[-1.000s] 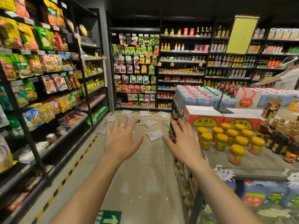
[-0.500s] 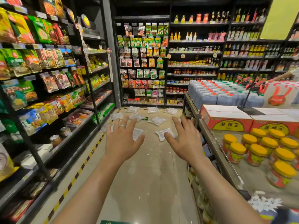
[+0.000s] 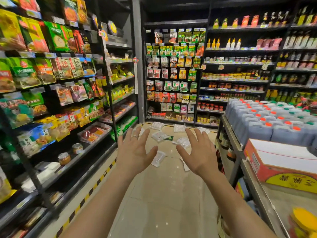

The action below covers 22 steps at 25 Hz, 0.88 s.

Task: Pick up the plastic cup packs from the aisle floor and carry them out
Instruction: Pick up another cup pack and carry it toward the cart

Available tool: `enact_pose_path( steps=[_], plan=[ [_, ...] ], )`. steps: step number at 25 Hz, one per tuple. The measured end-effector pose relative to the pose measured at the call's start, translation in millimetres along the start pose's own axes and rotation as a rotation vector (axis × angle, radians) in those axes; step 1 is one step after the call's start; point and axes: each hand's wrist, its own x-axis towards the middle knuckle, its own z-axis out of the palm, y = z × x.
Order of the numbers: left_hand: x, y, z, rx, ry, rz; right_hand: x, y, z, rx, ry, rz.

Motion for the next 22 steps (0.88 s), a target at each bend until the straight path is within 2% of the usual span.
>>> enact_pose_path(
  steps=[11,22],
  plan=[
    [154,-14,92,-0.016,-0.017,-0.008,160,27,82,-0.023,-0.009,-0.023],
    [404,-120,197,-0.034,-0.007,0.072,398,-30,201,-0.063,0.026,0.04]
  ],
)
